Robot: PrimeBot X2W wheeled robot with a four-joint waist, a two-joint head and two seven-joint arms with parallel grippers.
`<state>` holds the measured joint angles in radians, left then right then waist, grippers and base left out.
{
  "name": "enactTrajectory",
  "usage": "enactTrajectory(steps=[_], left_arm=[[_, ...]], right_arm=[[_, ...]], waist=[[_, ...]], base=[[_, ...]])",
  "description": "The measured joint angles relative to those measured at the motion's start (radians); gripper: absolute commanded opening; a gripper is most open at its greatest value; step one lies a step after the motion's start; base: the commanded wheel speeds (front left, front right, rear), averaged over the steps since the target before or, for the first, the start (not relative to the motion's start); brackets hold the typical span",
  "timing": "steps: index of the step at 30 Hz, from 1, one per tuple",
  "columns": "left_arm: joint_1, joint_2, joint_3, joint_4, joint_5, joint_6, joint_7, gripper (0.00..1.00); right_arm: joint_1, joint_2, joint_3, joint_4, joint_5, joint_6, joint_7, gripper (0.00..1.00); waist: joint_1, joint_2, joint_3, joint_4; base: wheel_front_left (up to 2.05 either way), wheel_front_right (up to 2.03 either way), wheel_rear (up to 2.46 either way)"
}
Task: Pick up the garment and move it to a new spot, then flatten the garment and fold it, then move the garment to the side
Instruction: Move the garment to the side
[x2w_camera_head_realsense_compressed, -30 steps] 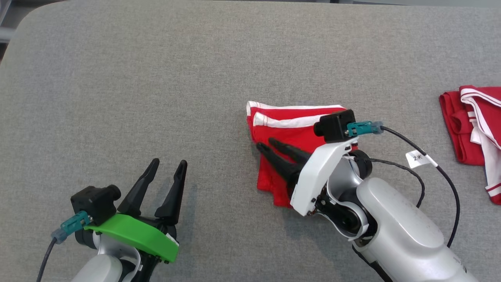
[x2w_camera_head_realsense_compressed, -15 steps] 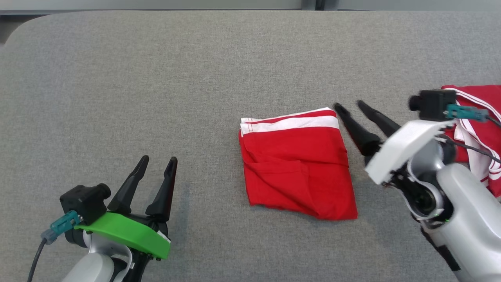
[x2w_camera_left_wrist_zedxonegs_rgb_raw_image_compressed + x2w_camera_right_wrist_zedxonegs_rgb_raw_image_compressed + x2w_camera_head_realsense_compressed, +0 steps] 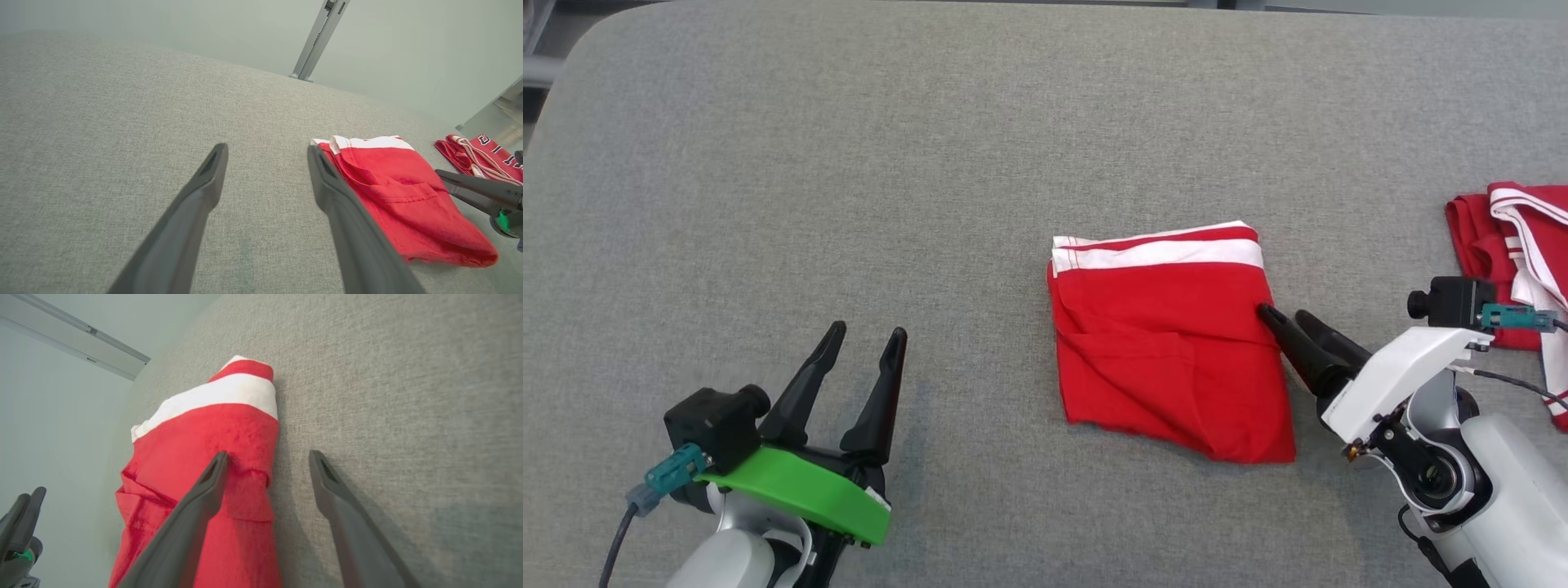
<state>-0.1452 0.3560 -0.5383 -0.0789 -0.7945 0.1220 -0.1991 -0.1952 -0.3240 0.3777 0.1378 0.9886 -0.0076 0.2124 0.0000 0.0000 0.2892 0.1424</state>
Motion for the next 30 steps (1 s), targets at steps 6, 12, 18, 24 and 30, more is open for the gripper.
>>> enactTrajectory(steps=[6,12,18,24,30], left_arm=[[-0.001,-0.014,-0.009,0.005,0.000,0.000,-0.002,1.00],[-0.002,-0.025,-0.010,0.026,0.000,0.000,-0.010,1.00],[-0.001,-0.029,-0.006,0.045,0.000,0.000,-0.016,1.00],[0.004,-0.029,0.014,0.055,-0.003,0.000,-0.022,1.00],[0.031,-0.029,0.018,0.055,-0.003,0.000,-0.023,1.00]], right_arm=[[-0.009,0.017,0.008,0.058,0.029,0.038,0.017,0.21],[-0.056,0.030,0.018,0.070,0.048,0.083,0.024,0.00],[-0.102,-0.024,0.049,-0.014,0.020,0.108,0.038,0.00],[-0.131,-0.072,0.057,-0.098,0.000,0.113,0.067,0.00],[-0.124,-0.141,0.030,-0.105,-0.008,0.113,0.094,0.00]], waist=[[0.0000,0.0000,0.005,0.030],[0.0000,0.0000,-0.007,0.051],[0.0000,0.0000,-0.036,0.057],[0.0000,0.0000,-0.068,0.044],[0.0000,0.0000,-0.088,0.017]], base=[[0.00,0.00,0.00],[0.00,0.00,0.00],[0.00,0.00,0.00],[0.00,0.00,0.00],[0.00,0.00,0.00]])
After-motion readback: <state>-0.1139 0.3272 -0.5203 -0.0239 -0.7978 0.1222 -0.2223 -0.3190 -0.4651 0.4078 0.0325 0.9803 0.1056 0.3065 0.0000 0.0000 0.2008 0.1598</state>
